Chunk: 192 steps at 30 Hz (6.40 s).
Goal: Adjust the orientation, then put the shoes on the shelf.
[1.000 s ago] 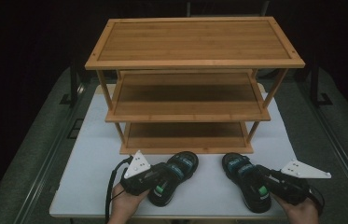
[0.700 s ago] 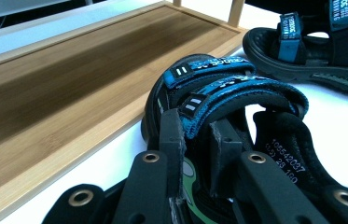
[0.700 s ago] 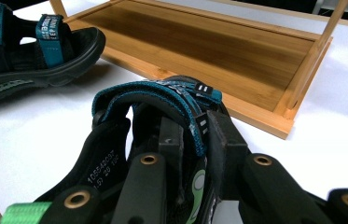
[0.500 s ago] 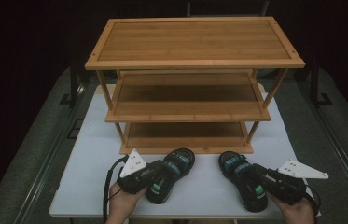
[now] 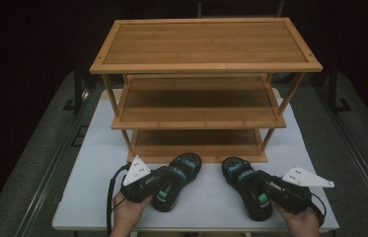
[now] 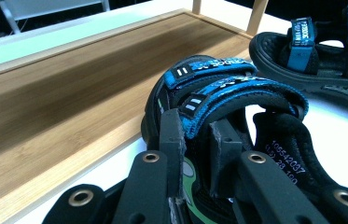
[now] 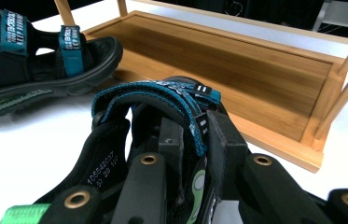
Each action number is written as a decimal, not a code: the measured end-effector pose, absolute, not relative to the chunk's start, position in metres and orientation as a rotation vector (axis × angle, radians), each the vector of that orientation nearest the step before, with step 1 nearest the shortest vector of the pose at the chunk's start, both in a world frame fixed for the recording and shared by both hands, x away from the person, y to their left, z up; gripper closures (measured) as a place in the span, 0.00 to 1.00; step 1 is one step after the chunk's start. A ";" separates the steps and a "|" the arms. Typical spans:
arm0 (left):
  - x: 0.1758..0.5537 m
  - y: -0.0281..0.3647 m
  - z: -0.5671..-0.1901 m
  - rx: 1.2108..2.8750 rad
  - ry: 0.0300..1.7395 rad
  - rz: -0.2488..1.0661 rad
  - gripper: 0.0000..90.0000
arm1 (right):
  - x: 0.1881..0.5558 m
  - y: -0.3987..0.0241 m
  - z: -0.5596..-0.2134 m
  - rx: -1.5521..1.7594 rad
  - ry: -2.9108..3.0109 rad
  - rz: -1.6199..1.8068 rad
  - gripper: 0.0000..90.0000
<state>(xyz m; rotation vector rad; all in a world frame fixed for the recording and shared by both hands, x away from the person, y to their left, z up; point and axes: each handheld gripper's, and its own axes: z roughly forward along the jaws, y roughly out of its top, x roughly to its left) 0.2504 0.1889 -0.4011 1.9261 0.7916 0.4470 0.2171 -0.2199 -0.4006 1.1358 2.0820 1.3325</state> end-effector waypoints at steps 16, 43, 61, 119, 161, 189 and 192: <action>0.254 0.194 -0.396 1.903 0.807 0.469 0.87 | 0.223 -0.207 -0.397 1.130 2.062 1.326 0.84; 0.279 0.176 -0.391 1.865 0.878 0.523 0.88 | 0.251 -0.176 -0.394 1.086 1.952 1.323 0.84; 0.303 0.164 -0.406 1.841 0.967 0.551 0.87 | 0.284 -0.155 -0.403 1.123 1.917 1.297 0.84; 0.304 0.154 -0.395 1.853 0.856 0.526 0.48 | 0.297 -0.166 -0.401 1.125 1.967 1.354 0.48; 0.268 0.174 -0.427 2.057 0.770 0.440 0.20 | 0.253 -0.181 -0.431 1.047 2.243 1.333 0.25; 0.288 0.158 -0.432 2.136 0.765 0.385 0.34 | 0.281 -0.157 -0.445 1.065 2.353 1.198 0.27; 0.290 0.158 -0.430 2.133 0.760 0.378 0.35 | 0.283 -0.159 -0.444 1.064 2.368 1.209 0.27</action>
